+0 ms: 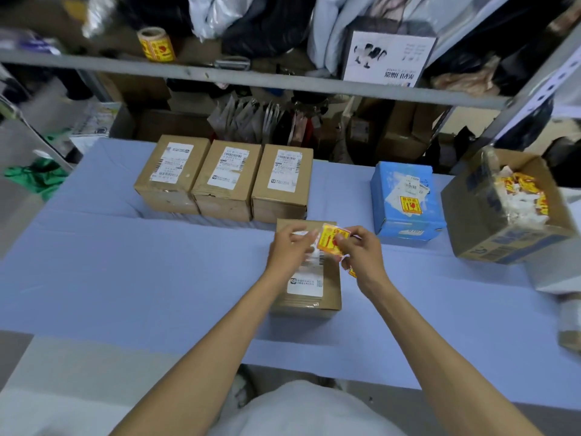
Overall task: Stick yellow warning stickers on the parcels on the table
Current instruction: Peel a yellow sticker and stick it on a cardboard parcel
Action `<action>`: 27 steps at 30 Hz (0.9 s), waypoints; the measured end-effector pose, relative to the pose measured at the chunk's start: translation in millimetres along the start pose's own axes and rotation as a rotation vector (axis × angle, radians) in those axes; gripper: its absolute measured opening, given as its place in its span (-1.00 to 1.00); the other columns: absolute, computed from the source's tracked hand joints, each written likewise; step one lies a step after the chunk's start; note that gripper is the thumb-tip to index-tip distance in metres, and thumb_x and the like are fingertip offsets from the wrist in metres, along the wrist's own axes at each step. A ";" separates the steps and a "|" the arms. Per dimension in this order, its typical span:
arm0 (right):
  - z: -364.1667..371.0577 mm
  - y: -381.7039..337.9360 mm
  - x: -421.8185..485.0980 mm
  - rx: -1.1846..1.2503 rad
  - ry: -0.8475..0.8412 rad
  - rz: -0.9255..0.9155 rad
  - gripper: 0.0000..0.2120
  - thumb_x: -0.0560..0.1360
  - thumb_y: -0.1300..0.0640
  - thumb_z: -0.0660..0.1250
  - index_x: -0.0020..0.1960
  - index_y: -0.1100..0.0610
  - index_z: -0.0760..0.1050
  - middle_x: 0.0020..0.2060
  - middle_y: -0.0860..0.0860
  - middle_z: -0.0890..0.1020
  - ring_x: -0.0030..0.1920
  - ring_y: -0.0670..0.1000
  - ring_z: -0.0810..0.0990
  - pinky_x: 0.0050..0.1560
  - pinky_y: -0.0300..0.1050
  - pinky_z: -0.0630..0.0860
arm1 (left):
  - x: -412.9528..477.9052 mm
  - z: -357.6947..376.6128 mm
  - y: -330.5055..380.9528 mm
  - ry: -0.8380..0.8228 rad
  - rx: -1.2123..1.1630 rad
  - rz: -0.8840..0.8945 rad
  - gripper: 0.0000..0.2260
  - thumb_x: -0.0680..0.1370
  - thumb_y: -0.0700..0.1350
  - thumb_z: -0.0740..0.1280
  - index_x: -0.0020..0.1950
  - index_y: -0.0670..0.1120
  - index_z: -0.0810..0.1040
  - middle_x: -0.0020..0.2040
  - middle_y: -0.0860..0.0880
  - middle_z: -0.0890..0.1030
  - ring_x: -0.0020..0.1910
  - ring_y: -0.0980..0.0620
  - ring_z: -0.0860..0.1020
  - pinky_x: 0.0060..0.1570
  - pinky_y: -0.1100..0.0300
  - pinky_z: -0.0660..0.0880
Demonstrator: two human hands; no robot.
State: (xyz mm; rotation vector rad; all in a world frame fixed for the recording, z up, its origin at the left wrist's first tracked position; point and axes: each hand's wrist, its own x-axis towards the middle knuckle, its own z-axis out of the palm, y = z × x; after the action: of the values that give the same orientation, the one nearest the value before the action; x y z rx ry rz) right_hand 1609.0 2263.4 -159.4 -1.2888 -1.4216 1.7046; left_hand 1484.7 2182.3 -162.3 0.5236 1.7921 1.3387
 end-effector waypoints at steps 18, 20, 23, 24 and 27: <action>20.7 -2.8 -11.6 -0.045 -0.163 -0.023 -0.93 0.46 0.25 0.42 -0.11 0.11 0.58 -0.35 -0.05 0.69 -0.40 -0.11 0.63 -0.46 -0.32 0.48 | 2.7 -8.5 -2.9 0.007 -0.100 0.010 -0.96 0.53 -0.14 0.38 -0.11 -0.03 0.57 -0.05 -0.12 0.64 -0.04 -0.06 0.61 -0.07 0.12 0.57; 23.3 -1.1 -12.8 -0.074 -0.210 -0.010 -0.91 0.45 0.21 0.45 -0.07 0.08 0.60 -0.30 0.00 0.71 -0.41 -0.05 0.63 -0.44 -0.28 0.49 | 2.2 -8.7 -4.3 -0.003 -0.135 -0.007 -0.99 0.54 -0.15 0.38 -0.08 -0.06 0.58 -0.04 -0.15 0.64 -0.06 -0.05 0.61 -0.06 0.12 0.58; 27.3 2.3 -12.4 -0.067 -0.188 -0.016 -0.94 0.46 0.21 0.43 -0.08 0.09 0.60 -0.31 0.02 0.70 -0.38 -0.02 0.64 -0.39 -0.22 0.53 | 1.9 -10.2 -6.0 0.000 -0.169 -0.014 -0.97 0.54 -0.15 0.38 -0.10 -0.08 0.57 -0.13 -0.10 0.63 -0.18 0.03 0.59 -0.17 0.21 0.55; 27.6 2.8 -11.4 -0.055 -0.158 -0.012 -0.97 0.47 0.22 0.42 -0.10 0.12 0.60 -0.32 0.01 0.70 -0.38 -0.02 0.63 -0.36 -0.19 0.54 | 1.6 -11.4 -6.0 0.002 -0.178 -0.013 -0.94 0.53 -0.16 0.38 -0.14 -0.07 0.56 -0.19 -0.05 0.61 -0.23 0.07 0.56 -0.22 0.26 0.52; 25.1 1.5 -6.9 -0.009 -0.047 0.008 -0.95 0.46 0.22 0.42 -0.16 0.19 0.59 -0.35 0.05 0.67 -0.38 -0.02 0.61 -0.32 -0.15 0.56 | 0.8 -15.4 -6.3 -0.035 -0.196 -0.006 -0.89 0.52 -0.20 0.39 -0.19 -0.08 0.54 -0.28 0.00 0.58 -0.31 0.12 0.53 -0.25 0.30 0.48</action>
State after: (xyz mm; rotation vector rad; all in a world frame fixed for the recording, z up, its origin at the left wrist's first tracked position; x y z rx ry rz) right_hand 1588.8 2246.8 -159.4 -1.2683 -1.4539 1.7459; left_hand 1472.8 2171.7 -166.9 0.4308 1.6117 1.4734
